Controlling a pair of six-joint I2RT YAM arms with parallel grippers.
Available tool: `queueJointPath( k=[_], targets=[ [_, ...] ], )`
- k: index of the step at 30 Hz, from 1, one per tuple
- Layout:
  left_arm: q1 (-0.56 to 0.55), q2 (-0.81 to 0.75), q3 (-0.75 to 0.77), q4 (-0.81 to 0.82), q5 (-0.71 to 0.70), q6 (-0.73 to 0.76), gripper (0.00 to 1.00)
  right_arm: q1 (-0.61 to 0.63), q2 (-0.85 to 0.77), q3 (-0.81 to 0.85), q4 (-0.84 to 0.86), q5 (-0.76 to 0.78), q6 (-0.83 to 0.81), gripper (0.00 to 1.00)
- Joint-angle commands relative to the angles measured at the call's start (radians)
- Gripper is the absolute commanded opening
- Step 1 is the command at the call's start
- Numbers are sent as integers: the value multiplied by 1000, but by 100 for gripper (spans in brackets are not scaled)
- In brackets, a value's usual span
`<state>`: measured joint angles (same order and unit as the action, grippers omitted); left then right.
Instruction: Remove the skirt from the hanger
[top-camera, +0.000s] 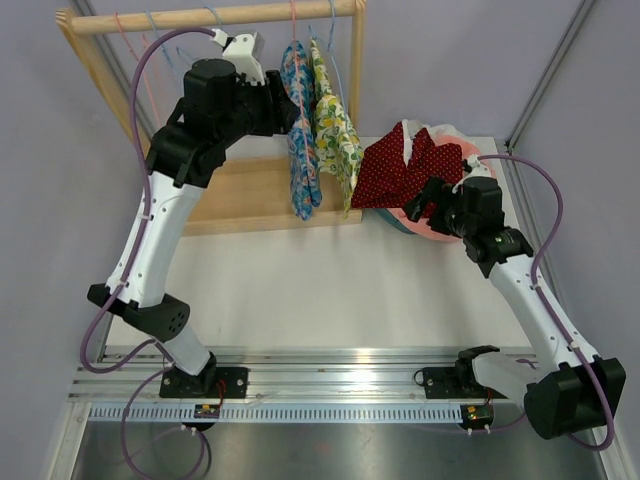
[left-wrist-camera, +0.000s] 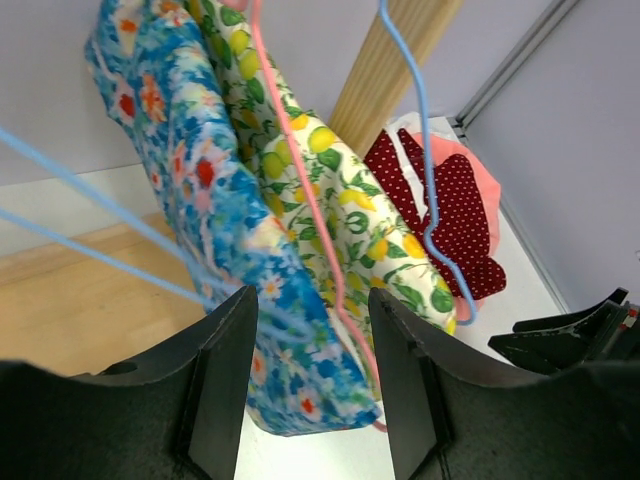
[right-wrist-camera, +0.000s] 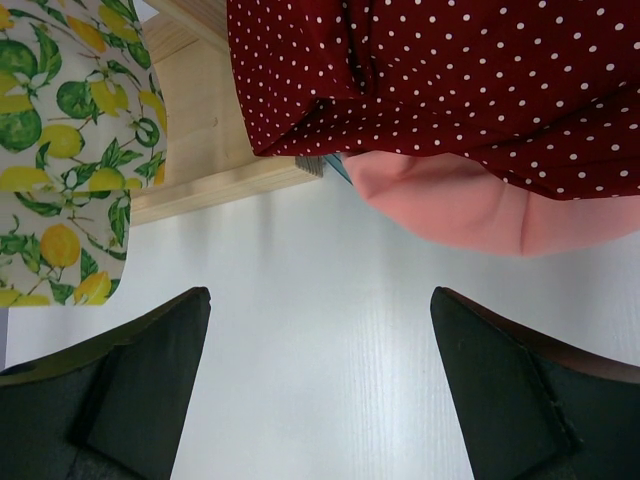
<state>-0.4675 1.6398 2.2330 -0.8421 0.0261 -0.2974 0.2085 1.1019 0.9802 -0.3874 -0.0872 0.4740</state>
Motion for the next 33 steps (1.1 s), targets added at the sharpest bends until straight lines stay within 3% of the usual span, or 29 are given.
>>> queueJointPath(
  k=[1, 18, 20, 23, 25, 26, 33],
  targets=[
    [-28, 28, 53, 74, 23, -23, 51, -1, -34, -9, -7, 24, -20, 99],
    [-66, 107, 19, 121, -109, -20, 50, -1, -83, -9, -48, 49, -52, 99],
    [-68, 120, 14, 126, -110, -20, 43, 0, -85, -12, -45, 50, -55, 99],
    [-68, 130, 20, 132, -104, -25, 19, -1, -82, -15, -42, 46, -54, 99],
    [-68, 135, 24, 133, -97, -22, 10, -1, -80, -18, -41, 43, -52, 99],
    [-68, 137, 27, 133, -92, -17, 0, -1, -77, -17, -38, 41, -51, 99],
    [-77, 97, 68, 98, -130, 37, 0, 2, -85, 18, 16, -78, -75, 99]
  ],
)
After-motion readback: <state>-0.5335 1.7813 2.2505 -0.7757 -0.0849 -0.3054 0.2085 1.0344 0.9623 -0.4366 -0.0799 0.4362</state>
